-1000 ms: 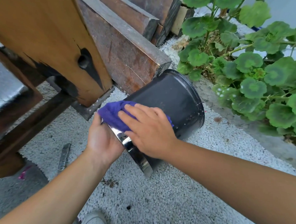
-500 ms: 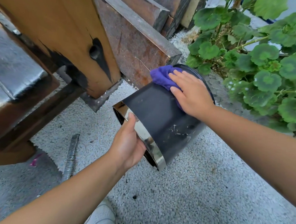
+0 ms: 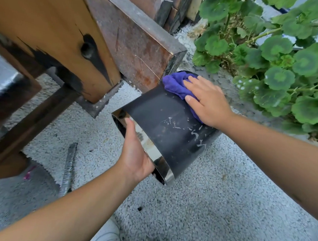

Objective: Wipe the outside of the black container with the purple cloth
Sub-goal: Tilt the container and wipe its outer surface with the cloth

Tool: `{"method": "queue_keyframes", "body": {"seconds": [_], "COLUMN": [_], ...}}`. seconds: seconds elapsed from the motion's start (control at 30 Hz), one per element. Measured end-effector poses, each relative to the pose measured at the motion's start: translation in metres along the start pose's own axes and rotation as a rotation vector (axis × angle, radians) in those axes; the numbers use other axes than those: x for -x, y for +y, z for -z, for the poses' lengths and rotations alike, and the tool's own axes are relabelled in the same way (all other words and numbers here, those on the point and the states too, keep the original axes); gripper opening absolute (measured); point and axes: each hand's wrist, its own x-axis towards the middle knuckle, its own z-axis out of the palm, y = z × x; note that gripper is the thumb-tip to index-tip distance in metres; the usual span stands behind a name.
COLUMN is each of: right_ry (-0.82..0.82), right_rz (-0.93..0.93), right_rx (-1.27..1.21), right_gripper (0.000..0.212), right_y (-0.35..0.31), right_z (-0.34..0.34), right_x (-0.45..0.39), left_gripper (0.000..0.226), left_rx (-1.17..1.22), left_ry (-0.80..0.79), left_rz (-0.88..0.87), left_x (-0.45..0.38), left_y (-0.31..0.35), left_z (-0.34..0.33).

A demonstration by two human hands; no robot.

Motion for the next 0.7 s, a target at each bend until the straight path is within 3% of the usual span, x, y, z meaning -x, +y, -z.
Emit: {"method": "queue_keyframes", "body": {"seconds": [0.37,0.53,0.7], "right_ry": [0.021,0.013,-0.019], "right_rz": [0.078,0.272,0.298], "right_rx": [-0.005,0.057,0.003], "right_gripper": [0.052,0.054,0.052], "right_y": [-0.036,-0.094,-0.119], "right_z": [-0.009,-0.020,-0.036], "right_x": [0.021,0.050,0.062], "left_gripper": [0.111,0.104,0.099], "left_rx": [0.012,-0.013,-0.012], "left_ry": [0.030,0.024,0.095], "left_rz": [0.048,0.044,0.014], "left_x": [-0.005,-0.007,-0.005], "left_y": [0.002,0.001,0.003], "left_z": [-0.003,-0.002,0.005]}}
